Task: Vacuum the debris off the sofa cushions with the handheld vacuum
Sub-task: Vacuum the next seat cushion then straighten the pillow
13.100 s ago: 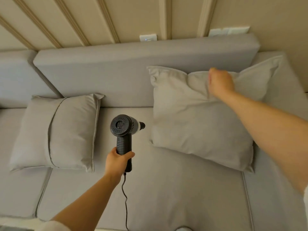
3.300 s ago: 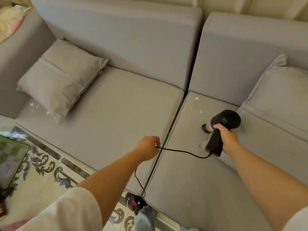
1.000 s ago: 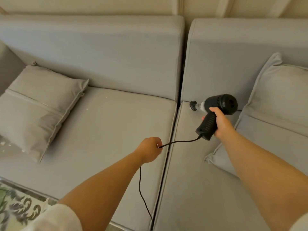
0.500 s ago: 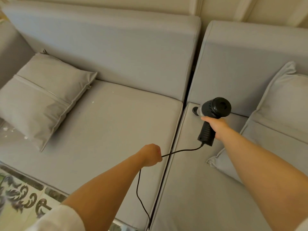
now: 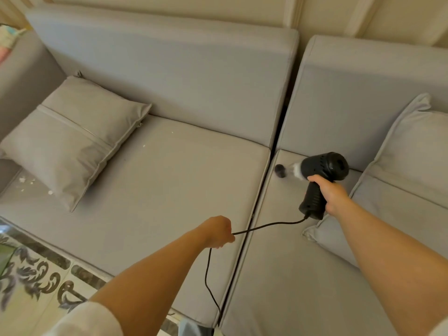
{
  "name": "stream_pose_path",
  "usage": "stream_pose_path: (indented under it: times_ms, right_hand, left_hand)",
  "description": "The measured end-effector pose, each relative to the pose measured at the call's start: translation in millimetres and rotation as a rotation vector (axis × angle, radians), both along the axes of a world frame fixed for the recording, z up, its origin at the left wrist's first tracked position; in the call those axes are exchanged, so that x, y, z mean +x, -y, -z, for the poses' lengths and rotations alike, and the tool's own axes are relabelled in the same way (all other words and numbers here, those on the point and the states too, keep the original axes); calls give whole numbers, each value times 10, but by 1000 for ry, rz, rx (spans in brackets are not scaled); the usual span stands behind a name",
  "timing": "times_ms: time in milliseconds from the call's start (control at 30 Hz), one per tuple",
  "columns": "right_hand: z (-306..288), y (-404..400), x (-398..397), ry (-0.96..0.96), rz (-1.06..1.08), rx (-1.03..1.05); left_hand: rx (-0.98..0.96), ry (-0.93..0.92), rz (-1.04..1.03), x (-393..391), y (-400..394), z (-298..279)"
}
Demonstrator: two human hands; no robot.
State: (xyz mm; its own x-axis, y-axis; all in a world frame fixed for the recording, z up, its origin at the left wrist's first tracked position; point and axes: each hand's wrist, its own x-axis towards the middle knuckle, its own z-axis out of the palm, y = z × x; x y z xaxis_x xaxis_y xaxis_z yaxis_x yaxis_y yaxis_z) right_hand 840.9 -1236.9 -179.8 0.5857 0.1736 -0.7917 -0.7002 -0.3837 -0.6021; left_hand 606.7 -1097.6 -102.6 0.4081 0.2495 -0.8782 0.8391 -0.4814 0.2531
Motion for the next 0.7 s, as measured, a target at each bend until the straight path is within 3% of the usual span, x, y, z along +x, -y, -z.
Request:
stream_pose_path:
  times_ms: [167, 367, 533, 633, 700]
  right_hand:
    - [17, -55, -277, 159, -92, -74]
    - [-288, 12, -416, -61, -219, 86]
    - [-629, -93, -703, -92, -257, 354]
    - [-810, -14, -636, -119, -312, 403]
    - [-931, 109, -493, -62, -401, 391]
  left_hand:
    - [26, 15, -39, -162, -5, -42]
    - [-94, 39, -85, -209, 30, -86]
    - [-263, 279, -197, 356, 326, -205]
    - [-337, 479, -332, 794, 545, -296]
    - [-337, 515, -457, 985, 672, -305]
